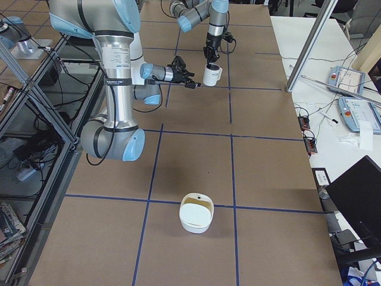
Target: Left arm hands cup to right arm to dump lemon
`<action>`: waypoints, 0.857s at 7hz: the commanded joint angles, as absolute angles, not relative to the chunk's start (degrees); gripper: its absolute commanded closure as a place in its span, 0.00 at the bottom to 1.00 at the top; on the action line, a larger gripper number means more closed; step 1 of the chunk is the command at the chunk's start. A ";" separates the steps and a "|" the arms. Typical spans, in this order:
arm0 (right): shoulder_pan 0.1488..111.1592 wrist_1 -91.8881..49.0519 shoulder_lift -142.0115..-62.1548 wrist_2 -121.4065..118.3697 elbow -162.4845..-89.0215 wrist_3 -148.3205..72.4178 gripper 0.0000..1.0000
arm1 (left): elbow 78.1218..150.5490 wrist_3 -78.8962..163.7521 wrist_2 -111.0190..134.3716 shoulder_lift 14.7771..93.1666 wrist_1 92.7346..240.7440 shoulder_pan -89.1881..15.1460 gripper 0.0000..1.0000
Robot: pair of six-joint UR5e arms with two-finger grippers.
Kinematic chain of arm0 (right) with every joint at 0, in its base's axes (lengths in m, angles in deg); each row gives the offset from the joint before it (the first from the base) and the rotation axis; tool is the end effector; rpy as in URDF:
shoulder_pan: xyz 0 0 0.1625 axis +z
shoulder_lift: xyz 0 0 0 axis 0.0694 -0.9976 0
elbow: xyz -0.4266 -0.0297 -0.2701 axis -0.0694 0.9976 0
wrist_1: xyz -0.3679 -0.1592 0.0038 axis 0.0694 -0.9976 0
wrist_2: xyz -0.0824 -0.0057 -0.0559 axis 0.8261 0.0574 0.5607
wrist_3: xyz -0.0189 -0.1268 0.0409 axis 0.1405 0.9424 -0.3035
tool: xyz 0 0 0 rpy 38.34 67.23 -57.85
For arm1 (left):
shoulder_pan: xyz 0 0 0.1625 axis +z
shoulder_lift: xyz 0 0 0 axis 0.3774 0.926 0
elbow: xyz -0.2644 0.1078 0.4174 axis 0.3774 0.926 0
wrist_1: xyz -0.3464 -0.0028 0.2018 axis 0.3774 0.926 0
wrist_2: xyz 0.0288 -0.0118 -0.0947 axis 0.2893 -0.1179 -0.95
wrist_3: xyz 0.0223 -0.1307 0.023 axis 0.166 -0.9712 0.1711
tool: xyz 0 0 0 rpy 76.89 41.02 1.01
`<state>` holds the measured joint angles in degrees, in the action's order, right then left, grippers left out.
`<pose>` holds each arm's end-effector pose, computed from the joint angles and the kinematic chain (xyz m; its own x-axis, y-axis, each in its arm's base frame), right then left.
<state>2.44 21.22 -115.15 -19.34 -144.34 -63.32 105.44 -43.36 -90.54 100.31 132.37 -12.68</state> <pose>-0.4625 -0.2886 0.3925 0.6751 -0.4142 0.6105 -0.4774 0.3856 0.7895 0.6327 -0.5121 0.0438 0.4965 -0.5306 -0.6870 0.2207 0.8426 -0.4913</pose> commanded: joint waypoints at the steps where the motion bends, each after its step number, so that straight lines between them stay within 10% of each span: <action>1: 2.44 21.23 -114.98 -18.23 -143.94 -63.20 0.01 | 105.72 -43.39 -90.54 100.30 132.37 -11.93 1.00; 6: 2.70 20.79 -114.45 -16.64 -143.32 -61.70 0.01 | 107.04 -43.39 -90.36 99.68 131.85 -10.35 1.00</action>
<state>2.58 20.87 -114.55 -16.97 -143.36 -61.91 106.95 -43.43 -90.42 99.67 132.08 -10.82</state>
